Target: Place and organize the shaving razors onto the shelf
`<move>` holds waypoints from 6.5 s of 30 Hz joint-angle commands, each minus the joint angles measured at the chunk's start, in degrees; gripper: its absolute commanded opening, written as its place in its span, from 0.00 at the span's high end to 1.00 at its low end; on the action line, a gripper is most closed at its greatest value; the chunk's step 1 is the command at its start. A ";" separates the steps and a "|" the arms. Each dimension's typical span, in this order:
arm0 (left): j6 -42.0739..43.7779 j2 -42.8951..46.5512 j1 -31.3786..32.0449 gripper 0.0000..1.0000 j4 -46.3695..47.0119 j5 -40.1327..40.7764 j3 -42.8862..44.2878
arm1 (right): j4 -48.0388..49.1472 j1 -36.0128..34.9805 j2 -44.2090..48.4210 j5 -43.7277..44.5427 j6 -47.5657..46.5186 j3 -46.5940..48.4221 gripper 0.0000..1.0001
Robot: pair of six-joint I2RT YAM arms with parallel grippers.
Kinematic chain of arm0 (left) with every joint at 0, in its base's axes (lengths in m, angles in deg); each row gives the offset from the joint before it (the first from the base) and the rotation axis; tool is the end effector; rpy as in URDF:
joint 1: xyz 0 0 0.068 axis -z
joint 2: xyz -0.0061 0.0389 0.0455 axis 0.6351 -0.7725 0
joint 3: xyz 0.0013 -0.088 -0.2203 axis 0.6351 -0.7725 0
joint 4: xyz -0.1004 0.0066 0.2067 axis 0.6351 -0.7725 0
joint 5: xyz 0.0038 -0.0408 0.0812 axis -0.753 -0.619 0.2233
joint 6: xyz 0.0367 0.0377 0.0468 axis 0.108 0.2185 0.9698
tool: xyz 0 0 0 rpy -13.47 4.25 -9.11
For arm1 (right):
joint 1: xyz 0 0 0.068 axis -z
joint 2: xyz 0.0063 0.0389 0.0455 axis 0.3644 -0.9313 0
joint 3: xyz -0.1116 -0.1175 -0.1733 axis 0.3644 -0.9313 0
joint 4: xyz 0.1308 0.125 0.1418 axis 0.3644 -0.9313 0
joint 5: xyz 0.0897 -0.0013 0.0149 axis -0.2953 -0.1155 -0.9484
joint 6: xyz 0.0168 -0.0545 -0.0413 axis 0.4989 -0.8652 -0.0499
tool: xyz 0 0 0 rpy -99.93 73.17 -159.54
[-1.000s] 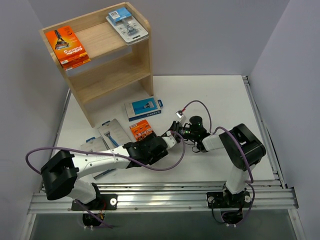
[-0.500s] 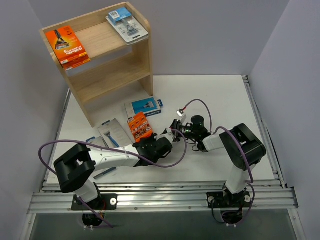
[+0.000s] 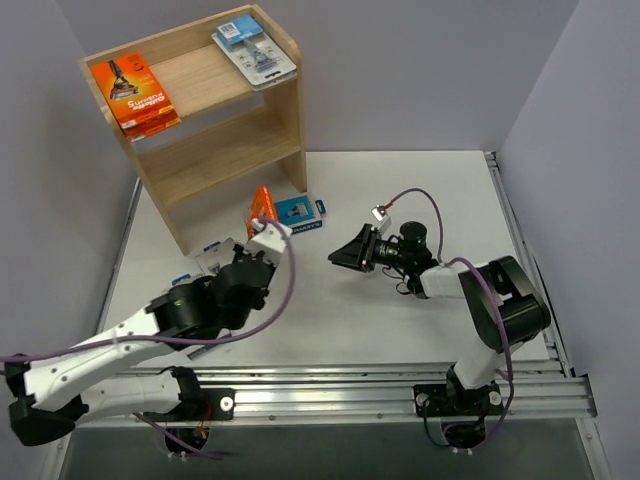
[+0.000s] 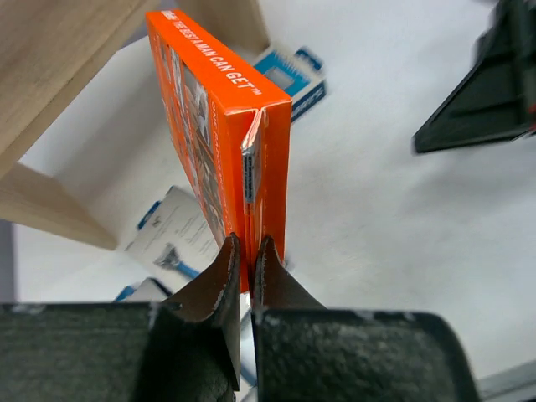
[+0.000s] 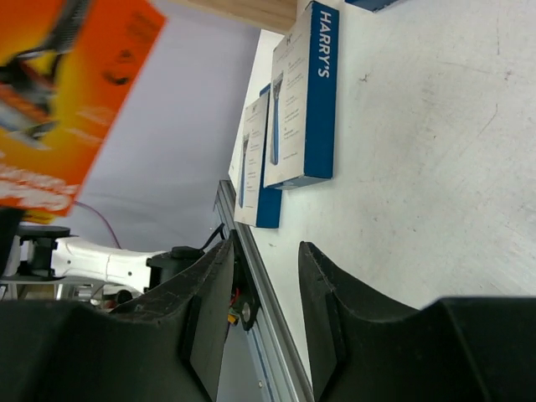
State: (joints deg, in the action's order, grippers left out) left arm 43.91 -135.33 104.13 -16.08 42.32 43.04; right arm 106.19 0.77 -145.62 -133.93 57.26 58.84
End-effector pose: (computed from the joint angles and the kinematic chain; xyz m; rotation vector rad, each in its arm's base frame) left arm 0.1284 -0.1713 0.3154 0.5270 1.8525 0.0858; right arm 0.2674 0.1497 0.1820 -0.2514 1.8600 1.7303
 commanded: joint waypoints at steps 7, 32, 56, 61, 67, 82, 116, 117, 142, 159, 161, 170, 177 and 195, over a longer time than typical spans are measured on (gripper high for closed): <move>-15.70 20.30 -4.14 0.98 3.28 -20.46 0.55 | -8.80 -0.23 5.78 -0.62 -7.51 -0.01 0.67; -3.52 9.52 -5.91 0.98 50.96 -20.06 17.16 | -20.42 -0.32 6.32 -2.46 -19.74 -2.56 0.71; -5.23 -25.99 -27.44 0.98 98.74 -1.40 26.83 | -40.19 -1.55 5.61 -2.82 -29.58 4.12 0.71; -9.46 -29.17 -28.93 0.98 100.23 -0.88 26.74 | -39.75 -1.72 5.00 -2.64 -29.58 2.89 0.71; -14.91 -31.90 -30.78 0.98 103.13 0.70 24.29 | -40.63 -1.90 3.59 -2.82 -30.63 3.15 0.71; -20.10 -36.82 -31.57 0.98 110.86 3.08 19.63 | -41.34 -2.60 2.80 -2.73 -31.69 2.80 0.70; -22.91 -37.53 -34.47 0.35 113.86 5.19 14.53 | -41.86 -2.69 2.89 -0.62 -31.60 2.19 0.63; -23.17 -37.26 -34.56 0.23 112.98 4.67 14.18 | -41.95 -2.60 3.15 -0.62 -31.60 2.27 0.63; -25.00 -21.97 -29.11 0.06 76.43 -3.33 9.97 | -42.57 -2.34 7.54 0.52 -31.34 1.22 0.41; -23.18 -3.44 -31.13 0.06 47.53 -13.87 4.76 | -49.93 -2.25 15.98 10.61 -24.05 19.63 0.26; -22.22 0.33 -31.13 0.06 39.89 -14.41 5.65 | -49.78 -2.16 17.21 13.43 -21.60 23.09 0.00; -14.30 18.18 -32.36 0.02 19.30 -15.64 1.89 | -28.78 -2.51 10.81 18.97 1.16 37.14 0.23; -21.40 29.88 -32.63 0.29 10.06 -18.72 -7.35 | -28.50 -7.95 -0.79 22.23 8.03 56.22 0.56; -12.54 26.02 -33.15 0.57 12.96 -22.67 -15.09 | -41.86 -16.23 -18.55 26.18 6.28 86.82 0.60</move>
State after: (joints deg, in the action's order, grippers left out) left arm 28.35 -108.88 71.28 -6.28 21.36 28.22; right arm 64.99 -14.81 -162.82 -109.04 64.30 142.10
